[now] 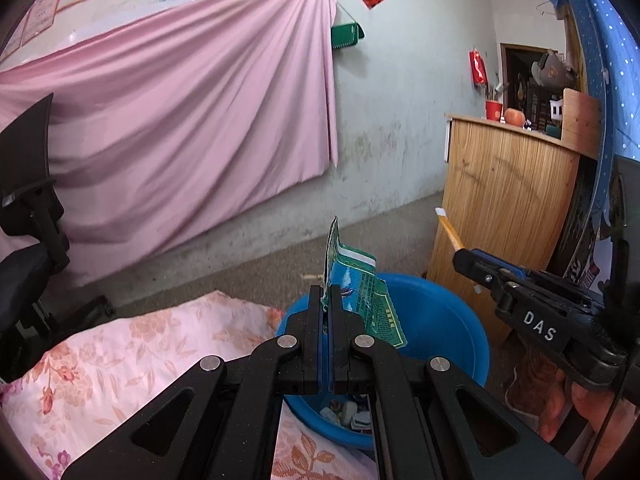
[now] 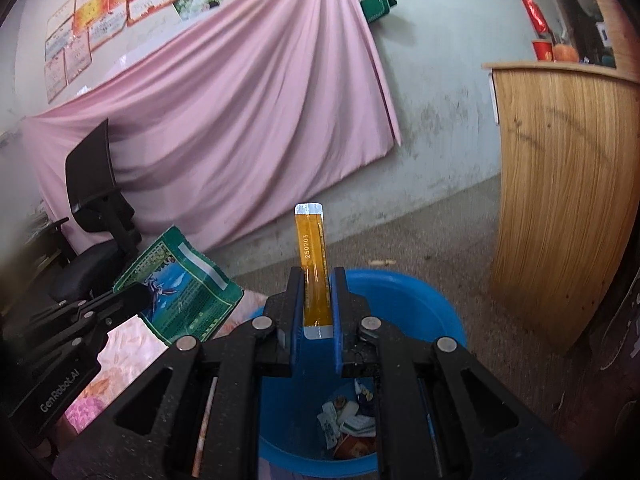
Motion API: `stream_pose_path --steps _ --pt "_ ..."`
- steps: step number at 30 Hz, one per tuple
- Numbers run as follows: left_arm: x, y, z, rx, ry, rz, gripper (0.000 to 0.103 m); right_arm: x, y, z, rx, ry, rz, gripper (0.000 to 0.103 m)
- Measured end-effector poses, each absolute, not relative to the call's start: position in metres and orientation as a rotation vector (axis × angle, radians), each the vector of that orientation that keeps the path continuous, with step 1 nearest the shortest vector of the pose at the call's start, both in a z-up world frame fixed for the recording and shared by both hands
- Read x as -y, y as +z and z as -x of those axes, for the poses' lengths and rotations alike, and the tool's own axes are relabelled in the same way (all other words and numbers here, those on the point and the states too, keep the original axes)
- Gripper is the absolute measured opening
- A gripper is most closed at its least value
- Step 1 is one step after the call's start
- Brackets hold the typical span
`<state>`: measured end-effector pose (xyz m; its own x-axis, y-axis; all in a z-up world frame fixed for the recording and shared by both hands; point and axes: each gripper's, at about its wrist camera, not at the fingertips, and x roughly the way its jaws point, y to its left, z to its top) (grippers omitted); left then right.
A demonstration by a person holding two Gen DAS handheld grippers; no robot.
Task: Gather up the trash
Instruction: 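Lift the foil packet and orange sachet and carry them over the blue basin, then open both tools to drop the foil packet and orange sachet into the basin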
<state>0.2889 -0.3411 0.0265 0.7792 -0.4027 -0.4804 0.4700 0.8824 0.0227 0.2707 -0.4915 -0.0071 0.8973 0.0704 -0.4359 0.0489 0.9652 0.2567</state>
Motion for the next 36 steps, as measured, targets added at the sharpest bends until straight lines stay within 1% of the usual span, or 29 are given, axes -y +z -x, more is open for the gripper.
stream_pose_path --steps 8,26,29,31,32,33,34,36 --pt "0.345 0.013 -0.301 -0.567 -0.462 -0.160 0.000 0.493 -0.025 -0.284 -0.561 0.039 -0.291 0.036" --pt "0.339 -0.016 -0.325 -0.726 -0.469 -0.128 0.000 0.500 -0.037 -0.297 -0.629 0.046 -0.311 0.036" --pt "0.339 -0.020 -0.330 -0.754 -0.452 -0.140 0.001 0.501 -0.039 -0.299 -0.640 0.044 -0.312 0.037" --pt "0.339 -0.024 -0.334 -0.782 -0.425 -0.153 0.008 0.501 -0.041 -0.300 -0.652 0.038 -0.316 0.038" --pt "0.338 -0.025 -0.336 -0.792 -0.416 -0.149 0.019 0.502 -0.043 -0.300 -0.660 0.035 -0.321 0.038" --pt "0.336 -0.026 -0.337 -0.800 -0.411 -0.137 0.033 0.502 -0.043 -0.299 -0.664 0.034 -0.323 0.038" --pt "0.334 -0.026 -0.337 -0.799 -0.409 -0.125 0.038 0.502 -0.043 -0.299 -0.666 0.032 -0.324 0.039" --pt "0.328 -0.025 -0.336 -0.792 -0.405 -0.105 0.040 0.503 -0.044 -0.300 -0.668 0.027 -0.326 0.039"
